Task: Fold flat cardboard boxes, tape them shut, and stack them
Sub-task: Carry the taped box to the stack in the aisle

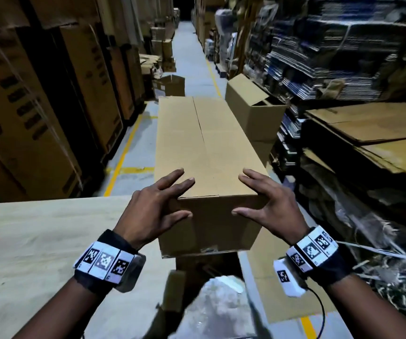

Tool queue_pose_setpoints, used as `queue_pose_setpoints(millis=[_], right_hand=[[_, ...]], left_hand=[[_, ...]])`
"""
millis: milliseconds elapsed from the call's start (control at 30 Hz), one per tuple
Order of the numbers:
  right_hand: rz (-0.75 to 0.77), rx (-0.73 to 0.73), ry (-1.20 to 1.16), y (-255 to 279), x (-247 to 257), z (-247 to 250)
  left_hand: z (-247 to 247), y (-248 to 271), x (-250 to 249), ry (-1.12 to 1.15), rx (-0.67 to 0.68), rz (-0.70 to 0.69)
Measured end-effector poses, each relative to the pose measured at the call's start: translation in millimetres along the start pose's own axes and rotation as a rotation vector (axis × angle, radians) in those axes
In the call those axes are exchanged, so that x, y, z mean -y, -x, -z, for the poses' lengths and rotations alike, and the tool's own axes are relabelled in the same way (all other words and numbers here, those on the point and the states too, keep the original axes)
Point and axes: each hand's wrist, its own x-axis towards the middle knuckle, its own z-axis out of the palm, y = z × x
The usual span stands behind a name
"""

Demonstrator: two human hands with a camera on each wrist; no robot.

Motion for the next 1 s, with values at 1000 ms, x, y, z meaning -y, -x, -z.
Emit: queue_pose_setpoints(millis=[1000], right_hand=[[0.257, -0.132, 0.116, -231, -362, 316]], left_hand=[[-176, -454, -159, -0.012, -0.260, -0.051]])
